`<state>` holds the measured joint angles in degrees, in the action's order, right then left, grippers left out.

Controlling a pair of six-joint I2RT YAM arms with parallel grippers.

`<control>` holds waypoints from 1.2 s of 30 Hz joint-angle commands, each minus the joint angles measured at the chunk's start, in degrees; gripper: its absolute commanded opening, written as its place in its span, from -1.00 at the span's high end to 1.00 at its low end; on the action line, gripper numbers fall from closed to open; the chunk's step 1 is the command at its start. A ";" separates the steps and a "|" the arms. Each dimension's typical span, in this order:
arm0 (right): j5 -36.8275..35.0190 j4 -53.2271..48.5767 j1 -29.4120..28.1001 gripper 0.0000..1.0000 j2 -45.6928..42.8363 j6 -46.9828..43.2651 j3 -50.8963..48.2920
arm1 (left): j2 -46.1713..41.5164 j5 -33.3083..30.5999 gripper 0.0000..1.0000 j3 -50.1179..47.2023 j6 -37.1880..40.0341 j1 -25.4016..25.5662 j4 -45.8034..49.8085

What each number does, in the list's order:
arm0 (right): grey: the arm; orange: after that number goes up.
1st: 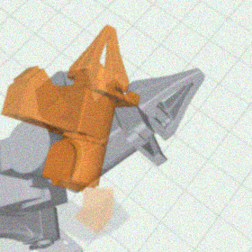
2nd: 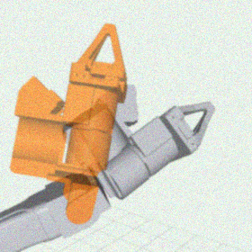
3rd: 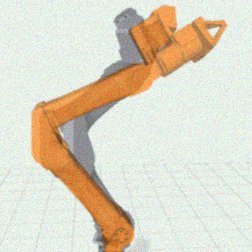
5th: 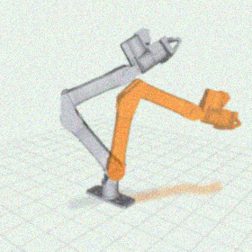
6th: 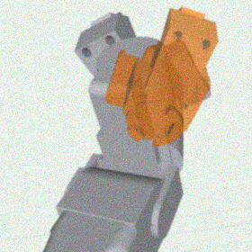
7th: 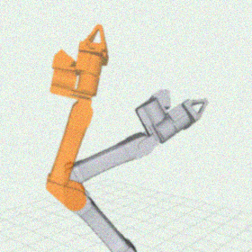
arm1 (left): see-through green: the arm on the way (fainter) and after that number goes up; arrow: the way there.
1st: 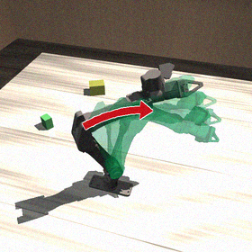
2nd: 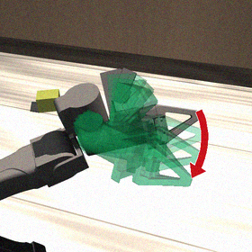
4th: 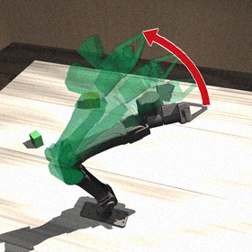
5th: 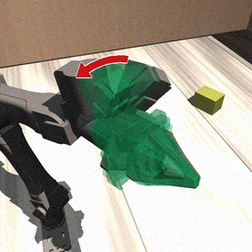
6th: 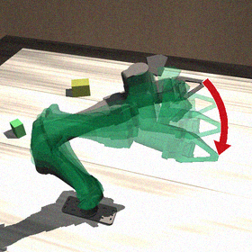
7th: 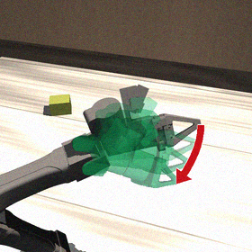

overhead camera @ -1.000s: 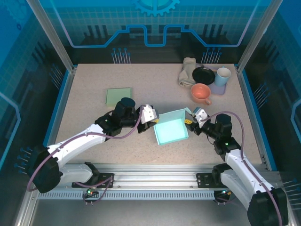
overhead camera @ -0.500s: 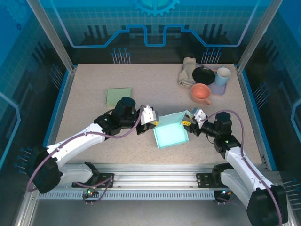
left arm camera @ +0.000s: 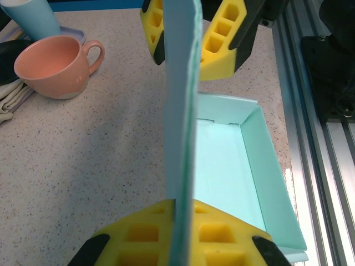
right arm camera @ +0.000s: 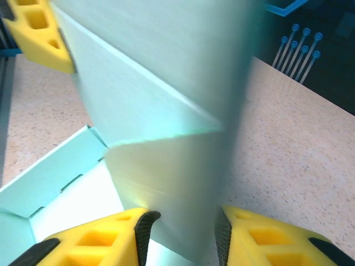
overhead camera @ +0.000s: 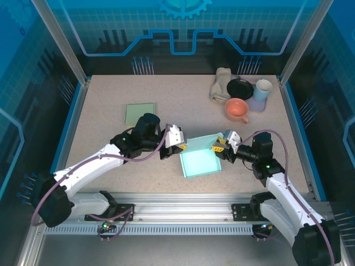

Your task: Fold the paper box

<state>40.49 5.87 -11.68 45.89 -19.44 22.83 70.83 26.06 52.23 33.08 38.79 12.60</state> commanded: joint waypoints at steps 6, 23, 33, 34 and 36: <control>3.89 -0.51 -2.98 0.75 -1.29 -2.00 3.22 | 1.17 3.83 1.00 1.17 0.67 1.09 1.03; -11.60 7.21 -8.37 1.00 -1.11 -1.78 -1.24 | -13.74 -38.81 -0.70 -4.70 -49.58 -3.48 -9.16; -8.85 7.35 -12.60 1.00 3.42 -6.46 -1.36 | -22.59 -42.59 -0.98 -8.13 -73.65 -9.61 -2.64; -9.21 7.88 -13.72 1.00 4.64 -7.39 -1.30 | -22.10 -43.25 -0.98 -6.88 -76.68 -9.63 -0.23; -9.55 9.00 -15.44 1.00 6.93 -8.34 -1.04 | -20.80 -44.25 -0.98 -4.71 -82.17 -9.61 3.74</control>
<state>30.41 12.10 -24.97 50.94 -24.88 22.06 49.23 -15.75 43.81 -37.43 29.39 10.35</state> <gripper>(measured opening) 0.043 0.988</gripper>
